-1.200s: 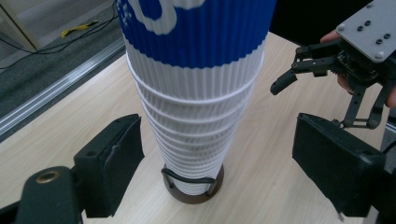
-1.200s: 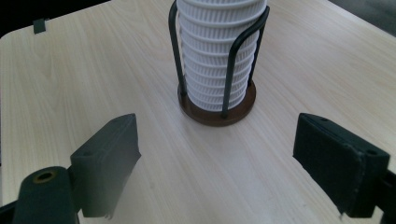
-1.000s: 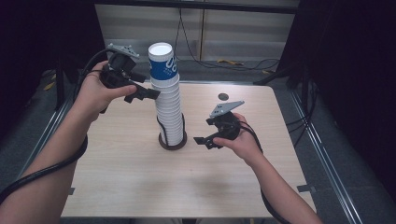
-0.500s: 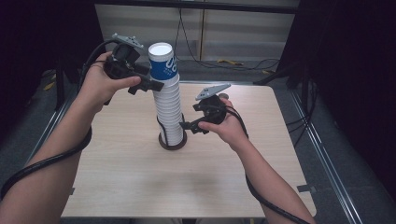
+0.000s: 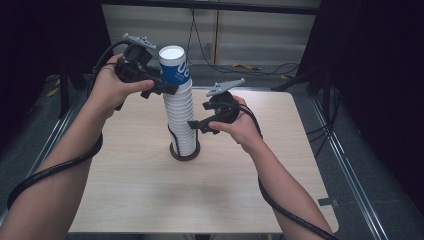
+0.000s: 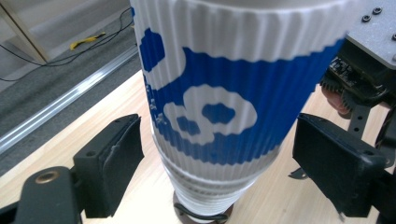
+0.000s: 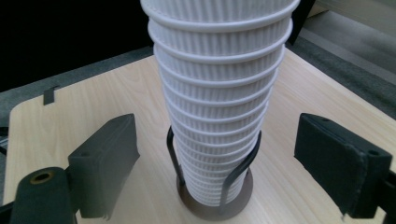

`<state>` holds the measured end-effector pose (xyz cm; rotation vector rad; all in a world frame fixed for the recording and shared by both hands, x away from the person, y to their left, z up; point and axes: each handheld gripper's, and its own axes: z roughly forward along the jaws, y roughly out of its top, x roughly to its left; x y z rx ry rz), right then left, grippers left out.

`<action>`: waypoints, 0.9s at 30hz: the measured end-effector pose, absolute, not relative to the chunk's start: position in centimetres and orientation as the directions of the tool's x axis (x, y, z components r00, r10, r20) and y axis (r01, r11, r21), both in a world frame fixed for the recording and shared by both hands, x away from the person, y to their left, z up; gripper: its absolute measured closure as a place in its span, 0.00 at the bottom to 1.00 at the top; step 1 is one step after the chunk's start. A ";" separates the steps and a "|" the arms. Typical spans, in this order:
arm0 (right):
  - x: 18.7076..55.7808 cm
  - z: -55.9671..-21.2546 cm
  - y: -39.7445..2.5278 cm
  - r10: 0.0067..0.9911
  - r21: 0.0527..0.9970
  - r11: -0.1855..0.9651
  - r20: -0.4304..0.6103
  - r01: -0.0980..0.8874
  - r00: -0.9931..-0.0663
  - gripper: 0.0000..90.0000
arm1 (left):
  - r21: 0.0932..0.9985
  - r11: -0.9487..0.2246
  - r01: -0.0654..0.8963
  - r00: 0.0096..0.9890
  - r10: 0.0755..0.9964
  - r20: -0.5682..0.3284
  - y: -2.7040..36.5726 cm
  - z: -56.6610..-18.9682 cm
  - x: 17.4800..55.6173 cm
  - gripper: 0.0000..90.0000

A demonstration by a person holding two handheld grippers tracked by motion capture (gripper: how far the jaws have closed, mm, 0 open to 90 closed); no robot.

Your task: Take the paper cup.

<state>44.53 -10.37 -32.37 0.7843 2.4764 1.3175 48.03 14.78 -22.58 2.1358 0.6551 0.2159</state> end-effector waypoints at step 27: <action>45.7 -29.3 -7.8 0.573 0.891 0.323 0.083 0.318 -0.815 0.14 | 0.783 -0.512 0.352 0.855 0.516 -0.047 13.7 -22.7 48.3 0.21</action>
